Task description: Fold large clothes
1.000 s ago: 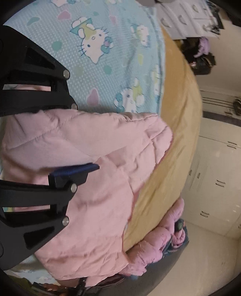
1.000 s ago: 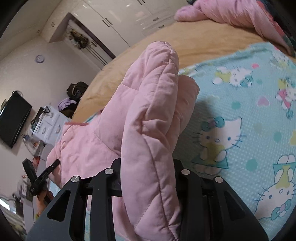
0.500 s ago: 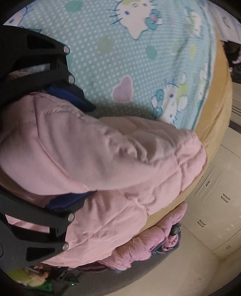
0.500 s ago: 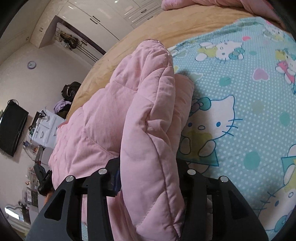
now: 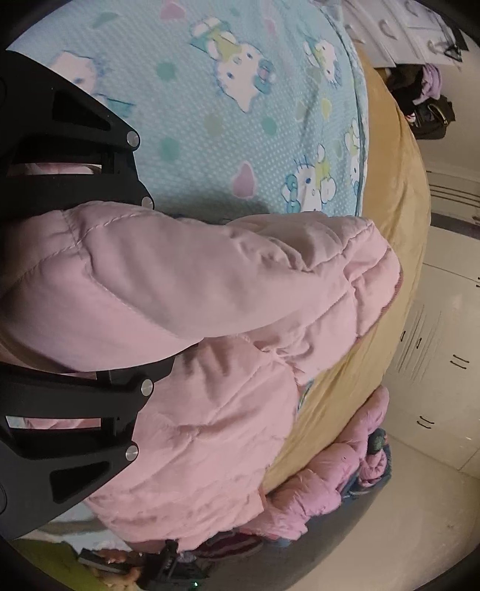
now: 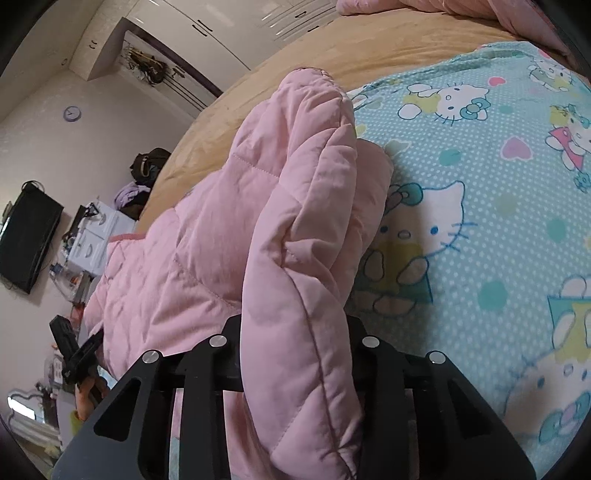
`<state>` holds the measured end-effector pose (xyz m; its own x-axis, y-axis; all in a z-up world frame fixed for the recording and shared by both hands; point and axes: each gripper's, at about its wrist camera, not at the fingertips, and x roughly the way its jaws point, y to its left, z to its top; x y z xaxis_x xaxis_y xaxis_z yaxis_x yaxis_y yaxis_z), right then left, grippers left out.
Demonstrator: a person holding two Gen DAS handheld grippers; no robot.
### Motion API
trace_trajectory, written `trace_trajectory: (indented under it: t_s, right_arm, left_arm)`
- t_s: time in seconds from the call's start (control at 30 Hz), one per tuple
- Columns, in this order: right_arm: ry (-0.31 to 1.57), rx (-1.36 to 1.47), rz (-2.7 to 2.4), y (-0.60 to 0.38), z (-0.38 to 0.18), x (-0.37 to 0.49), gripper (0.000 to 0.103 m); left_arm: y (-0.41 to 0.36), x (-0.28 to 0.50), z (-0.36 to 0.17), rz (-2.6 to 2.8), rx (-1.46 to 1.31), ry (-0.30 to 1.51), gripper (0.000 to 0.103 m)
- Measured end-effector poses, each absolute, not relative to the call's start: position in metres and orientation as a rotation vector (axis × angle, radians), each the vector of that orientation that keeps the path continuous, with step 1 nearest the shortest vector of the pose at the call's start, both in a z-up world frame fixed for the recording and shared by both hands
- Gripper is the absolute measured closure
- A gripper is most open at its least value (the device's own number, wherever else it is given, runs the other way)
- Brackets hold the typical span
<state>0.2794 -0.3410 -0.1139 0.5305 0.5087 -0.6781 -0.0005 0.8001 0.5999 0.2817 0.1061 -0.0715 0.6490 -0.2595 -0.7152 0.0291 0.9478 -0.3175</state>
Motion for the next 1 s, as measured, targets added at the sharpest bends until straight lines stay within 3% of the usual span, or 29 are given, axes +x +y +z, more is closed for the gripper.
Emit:
trace_trajectory:
  t_s: [0.5,0.67,0.87,0.93,1.0]
  right_arm:
    - [1.022,0.549,0.350,-0.338,-0.105,0.205,0.072]
    - [1.047,0.524,0.276,-0.335,-0.114,0.207,0.067]
    - [1.072,0.509,0.164,-0.338,-0.122,0.207,0.037]
    - [1.077,0.490,0.122,-0.338,-0.120,0.202,0.018]
    - [1.077,0.484,0.124,-0.337,-0.117,0.197,0.016]
  left_arm:
    - [0.111,0.192,-0.077,-0.121,-0.262,0.911,0.068]
    - [0.108,0.195,-0.078,-0.095,-0.244,0.915,0.068]
    - [0.111,0.197,-0.083,-0.076,-0.251,0.924,0.061]
    - [0.111,0.196,-0.083,-0.067,-0.243,0.926,0.058]
    - [0.110,0.195,-0.081,-0.054,-0.232,0.930,0.051]
